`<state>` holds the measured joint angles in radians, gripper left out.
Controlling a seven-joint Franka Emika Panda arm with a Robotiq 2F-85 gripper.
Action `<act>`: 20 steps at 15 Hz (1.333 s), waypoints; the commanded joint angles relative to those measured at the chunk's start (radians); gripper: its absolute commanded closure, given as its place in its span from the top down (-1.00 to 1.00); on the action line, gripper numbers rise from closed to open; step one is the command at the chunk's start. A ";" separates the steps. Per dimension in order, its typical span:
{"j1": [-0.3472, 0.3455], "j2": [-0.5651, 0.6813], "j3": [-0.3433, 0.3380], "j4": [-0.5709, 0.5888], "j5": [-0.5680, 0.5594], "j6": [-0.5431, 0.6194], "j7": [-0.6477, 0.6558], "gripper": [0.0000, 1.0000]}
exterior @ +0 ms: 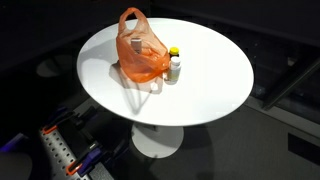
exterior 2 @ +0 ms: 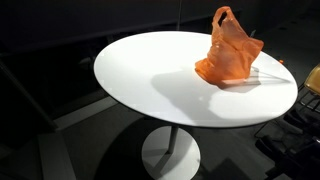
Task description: Put the yellow bottle in the plastic bag
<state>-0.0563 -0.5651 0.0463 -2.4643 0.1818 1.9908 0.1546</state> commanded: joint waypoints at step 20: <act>-0.066 0.285 -0.103 0.191 -0.026 0.163 0.075 1.00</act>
<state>-0.1234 -0.3287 -0.0369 -2.3422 0.1341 2.1370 0.2031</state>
